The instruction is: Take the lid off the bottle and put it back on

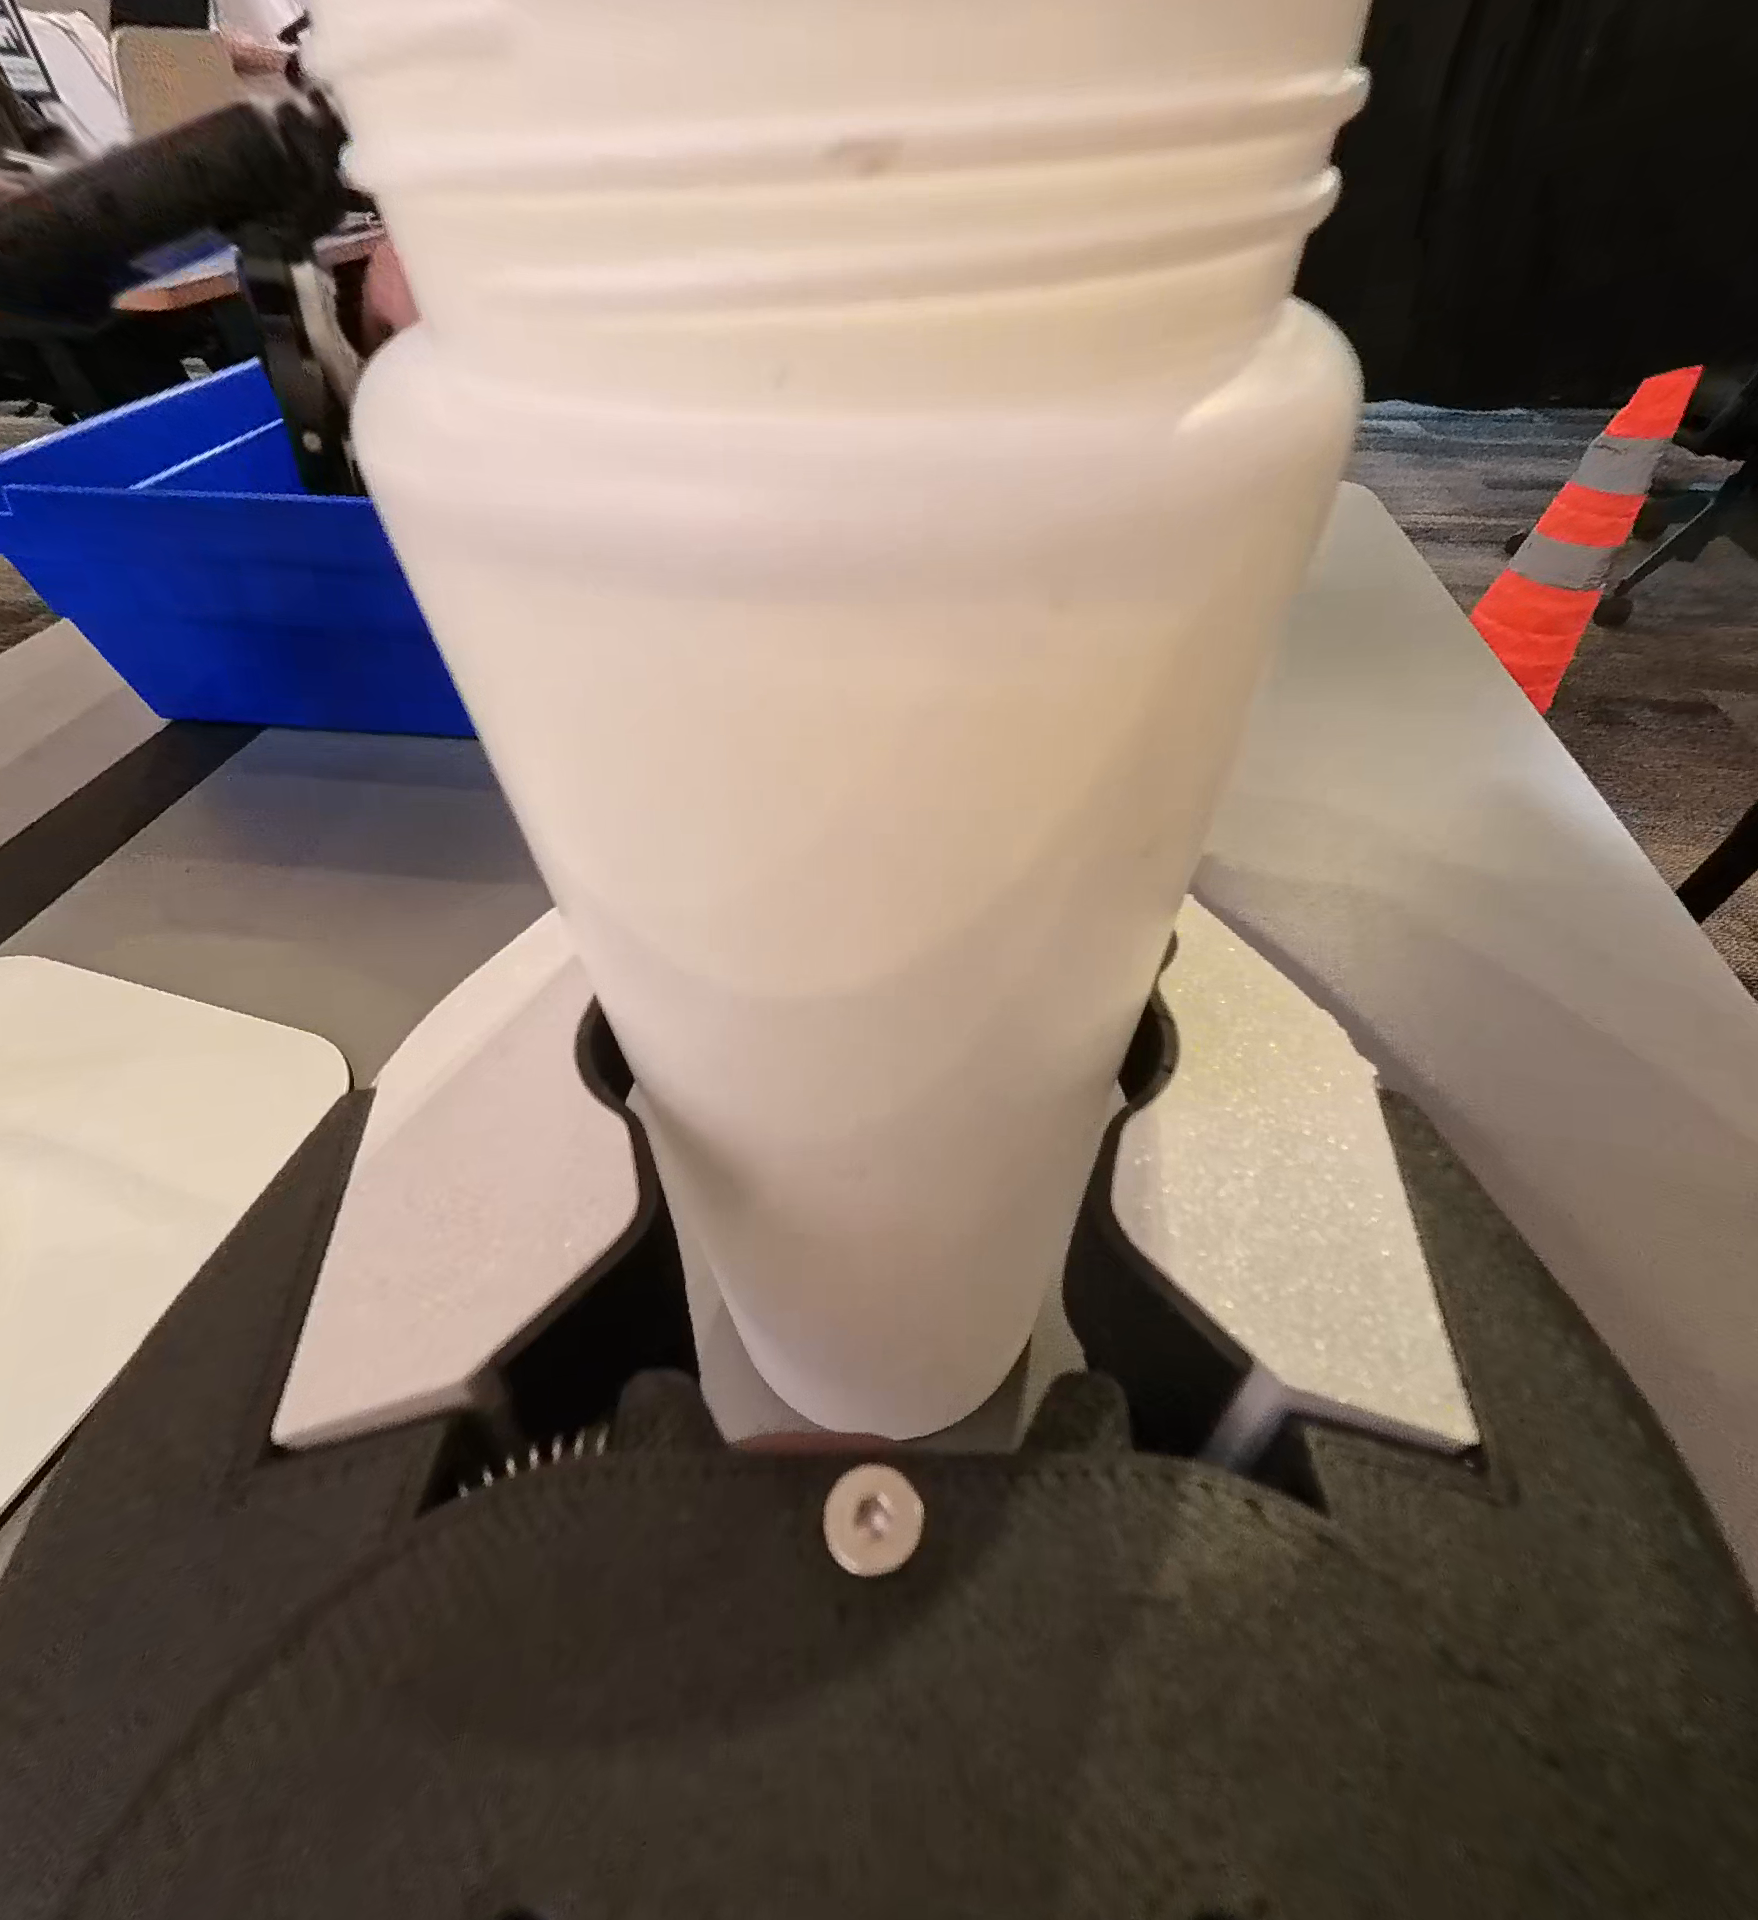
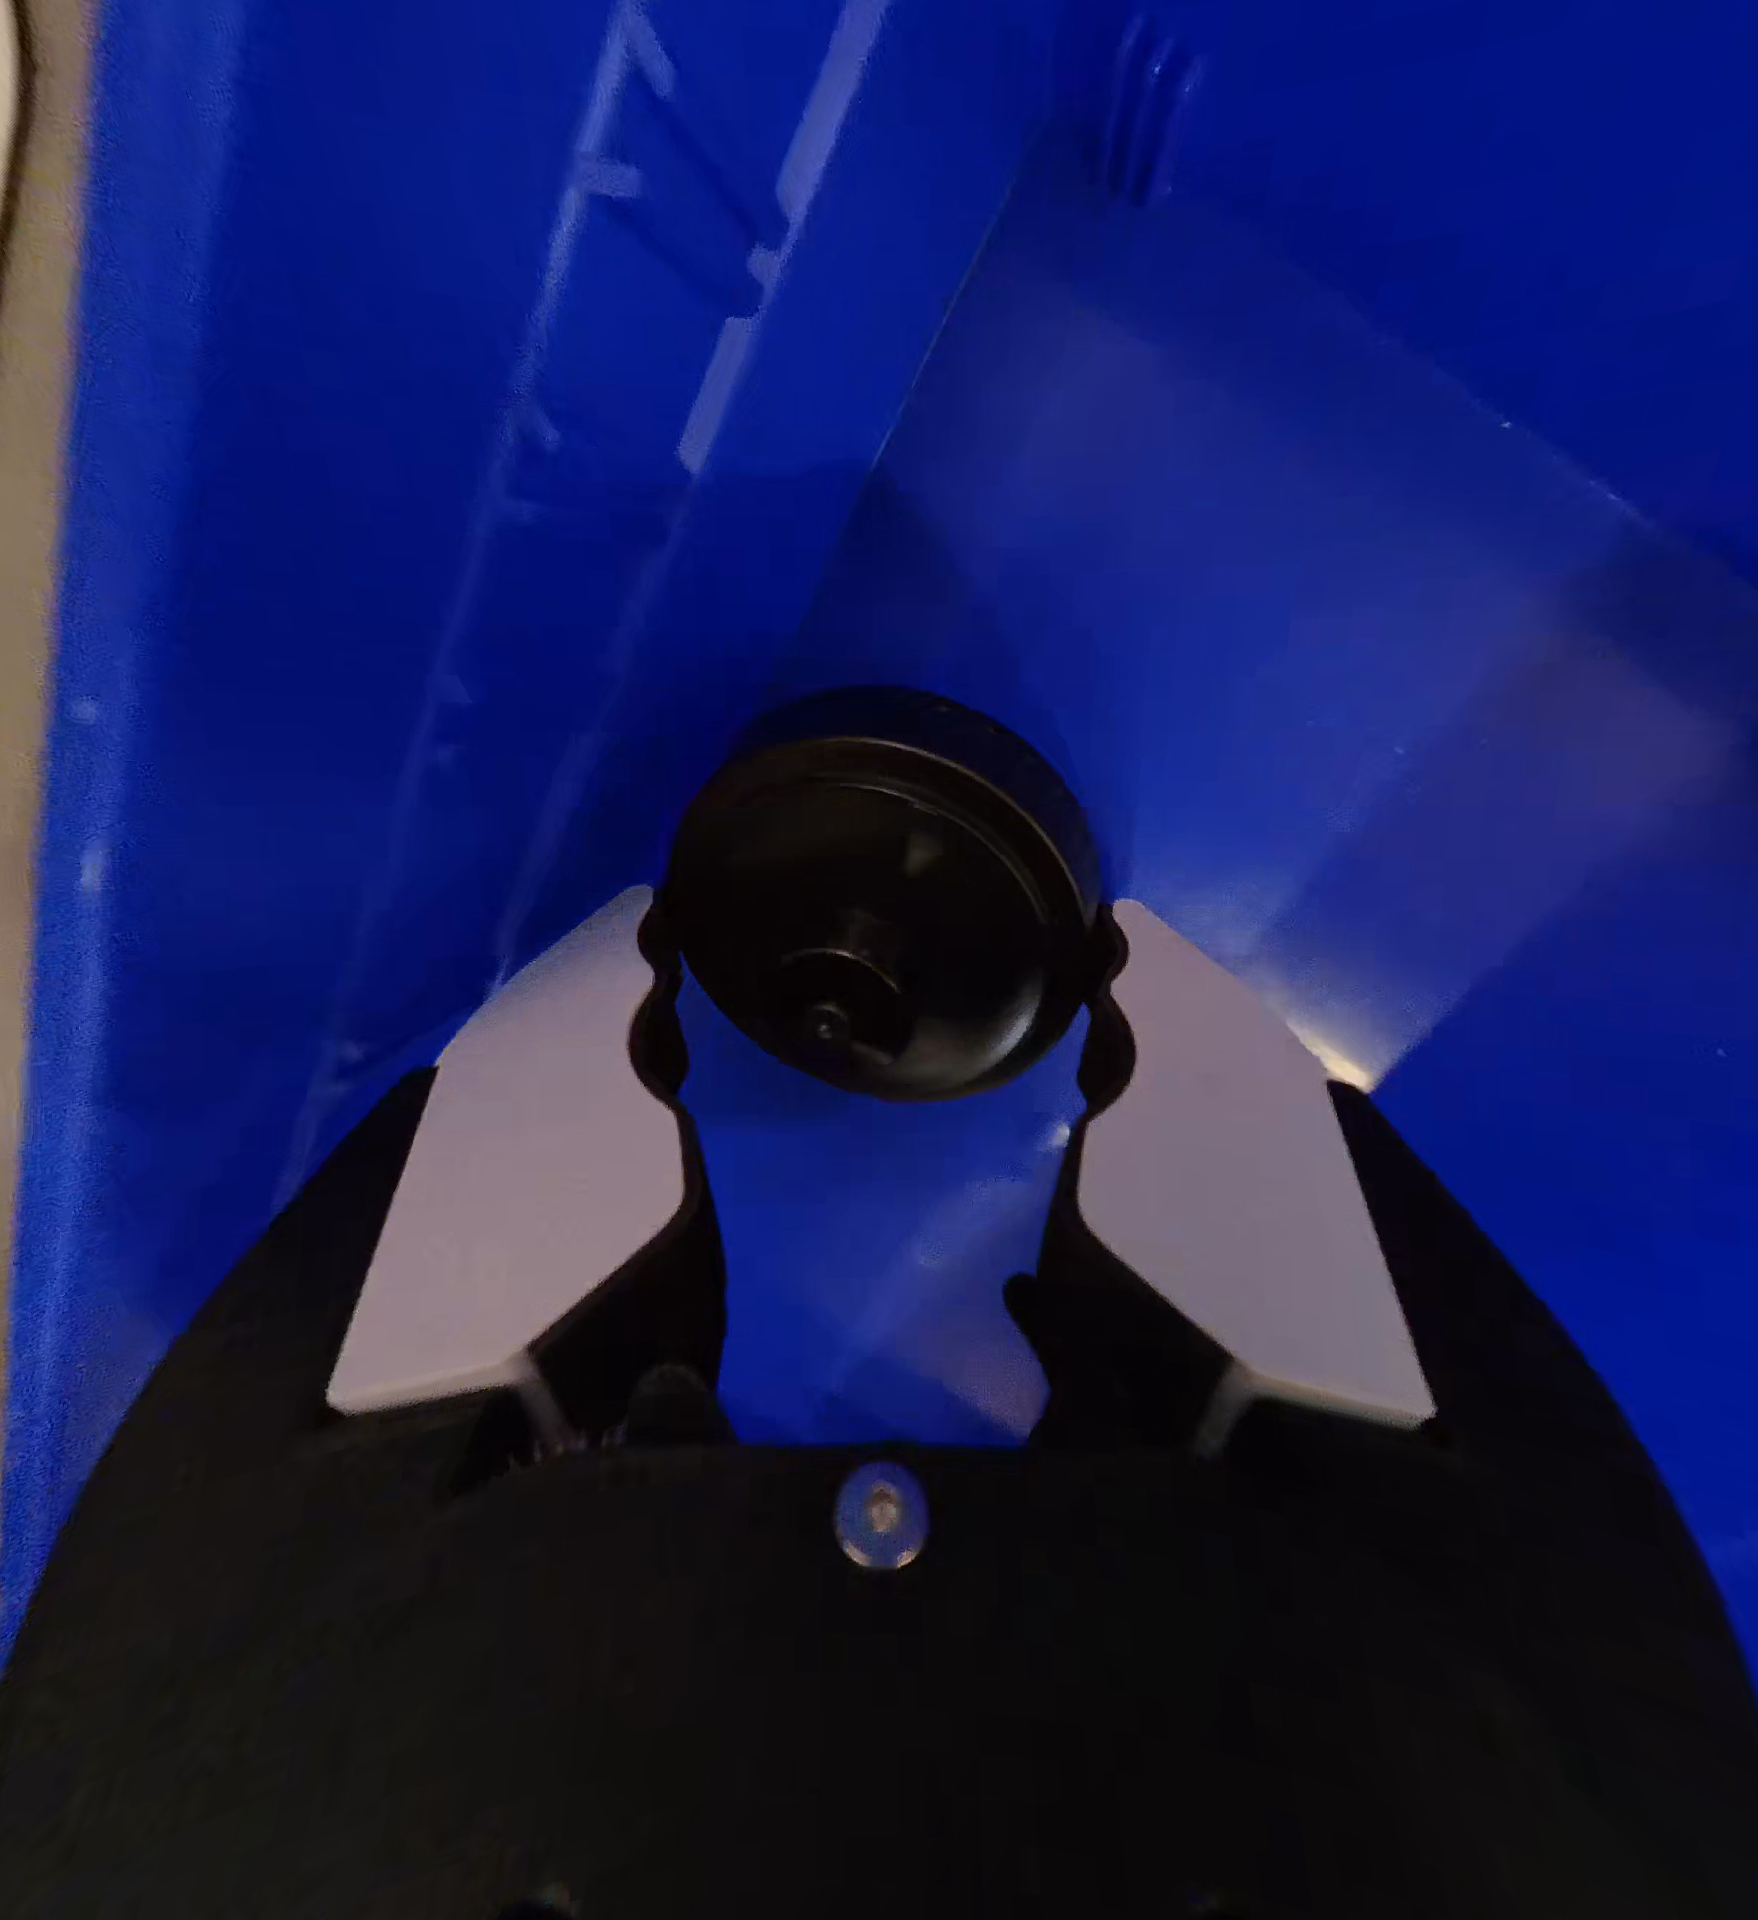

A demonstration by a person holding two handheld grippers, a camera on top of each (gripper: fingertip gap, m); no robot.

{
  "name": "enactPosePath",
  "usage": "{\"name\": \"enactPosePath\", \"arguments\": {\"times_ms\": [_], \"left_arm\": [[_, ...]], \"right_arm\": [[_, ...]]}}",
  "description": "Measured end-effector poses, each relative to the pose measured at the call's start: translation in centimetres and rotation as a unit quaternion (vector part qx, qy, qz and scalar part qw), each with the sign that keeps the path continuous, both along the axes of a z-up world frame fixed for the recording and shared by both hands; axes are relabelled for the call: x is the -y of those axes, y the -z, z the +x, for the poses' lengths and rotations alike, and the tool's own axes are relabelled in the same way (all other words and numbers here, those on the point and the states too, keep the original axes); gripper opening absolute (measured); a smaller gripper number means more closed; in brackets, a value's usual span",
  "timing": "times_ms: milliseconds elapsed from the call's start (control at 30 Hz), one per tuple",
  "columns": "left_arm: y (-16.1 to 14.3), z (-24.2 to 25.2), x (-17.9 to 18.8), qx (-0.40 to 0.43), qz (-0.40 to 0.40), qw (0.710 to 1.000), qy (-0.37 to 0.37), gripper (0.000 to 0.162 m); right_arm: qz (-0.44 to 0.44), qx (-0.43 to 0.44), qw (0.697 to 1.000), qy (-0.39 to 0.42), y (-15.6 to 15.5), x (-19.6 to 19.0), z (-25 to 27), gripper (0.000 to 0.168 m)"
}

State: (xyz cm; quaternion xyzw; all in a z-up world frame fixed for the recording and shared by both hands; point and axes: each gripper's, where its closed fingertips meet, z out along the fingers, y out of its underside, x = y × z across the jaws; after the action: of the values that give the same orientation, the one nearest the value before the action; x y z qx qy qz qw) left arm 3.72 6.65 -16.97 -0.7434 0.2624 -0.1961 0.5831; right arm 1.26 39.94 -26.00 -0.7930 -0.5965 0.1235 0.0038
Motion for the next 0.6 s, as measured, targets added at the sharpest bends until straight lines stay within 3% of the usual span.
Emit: {"name": "enactPosePath", "arguments": {"times_ms": [167,300,367,467,600], "left_arm": [[0.0,0.0,0.0,0.001,0.001,1.000,0.000,0.094],[0.0,0.0,0.0,0.002,0.001,1.000,0.000,0.094],[0.0,0.0,0.0,0.001,0.001,1.000,-0.001,0.094],[0.0,0.0,0.0,0.001,0.002,1.000,-0.002,0.094],[0.0,0.0,-0.1,0.001,0.003,1.000,-0.003,0.094]], "right_arm": [[0.032,-0.025,0.999,0.014,-1.8,-0.8,0.4,0.091],[0.117,-0.081,0.990,0.011,-7.5,0.2,1.9,0.091],[0.132,-0.161,0.978,-0.025,-11.1,3.8,1.6,0.092],[0.124,-0.301,0.936,-0.133,-15.3,12.3,1.0,0.100],[0.028,-0.403,0.881,-0.246,-16.2,25.2,1.3,0.113]]}}
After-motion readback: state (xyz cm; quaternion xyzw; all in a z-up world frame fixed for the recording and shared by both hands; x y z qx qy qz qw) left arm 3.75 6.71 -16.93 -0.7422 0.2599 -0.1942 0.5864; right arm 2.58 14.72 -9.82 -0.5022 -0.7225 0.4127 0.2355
